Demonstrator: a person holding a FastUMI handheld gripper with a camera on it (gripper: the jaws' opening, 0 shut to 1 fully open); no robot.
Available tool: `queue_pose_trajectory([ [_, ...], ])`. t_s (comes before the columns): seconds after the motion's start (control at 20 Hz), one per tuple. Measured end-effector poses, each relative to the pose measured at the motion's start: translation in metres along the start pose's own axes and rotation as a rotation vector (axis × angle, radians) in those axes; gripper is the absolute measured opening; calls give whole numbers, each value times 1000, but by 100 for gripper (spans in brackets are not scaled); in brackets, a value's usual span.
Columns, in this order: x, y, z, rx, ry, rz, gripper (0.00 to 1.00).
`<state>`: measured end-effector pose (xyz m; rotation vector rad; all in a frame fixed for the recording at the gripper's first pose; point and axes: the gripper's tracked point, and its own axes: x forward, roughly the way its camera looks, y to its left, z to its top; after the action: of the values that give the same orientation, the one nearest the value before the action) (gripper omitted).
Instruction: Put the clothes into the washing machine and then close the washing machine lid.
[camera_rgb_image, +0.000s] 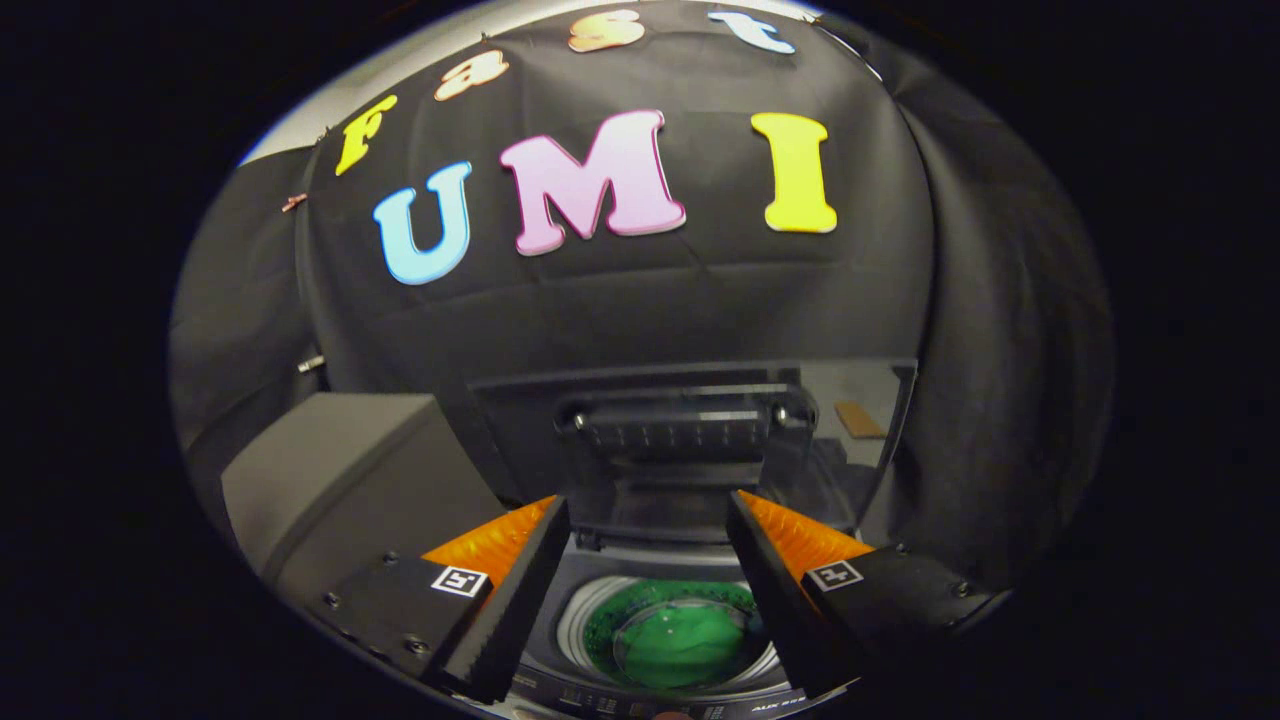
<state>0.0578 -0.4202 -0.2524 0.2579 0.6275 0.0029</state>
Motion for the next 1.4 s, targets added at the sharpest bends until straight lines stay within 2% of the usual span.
queue_pose_trajectory([
  [0.15, -8, 7, 37, -1, -87, 19, 99],
  [0.35, 2, 5, 48, 3, -77, -11, 99],
  [0.5, 31, -12, 72, -49, -101, -101, 99],
  [0.7, 94, -51, 114, -125, -136, -208, 99],
  [0.85, 139, -91, 79, -162, 31, -295, 99],
  [0.9, 134, -90, 70, -112, 62, -265, 99],
  [0.95, 140, -91, 62, -14, 71, -271, 100],
  [1.25, 116, -99, 54, -55, 76, -278, 100],
  [1.4, 88, -92, 41, -62, 92, -267, 100],
])
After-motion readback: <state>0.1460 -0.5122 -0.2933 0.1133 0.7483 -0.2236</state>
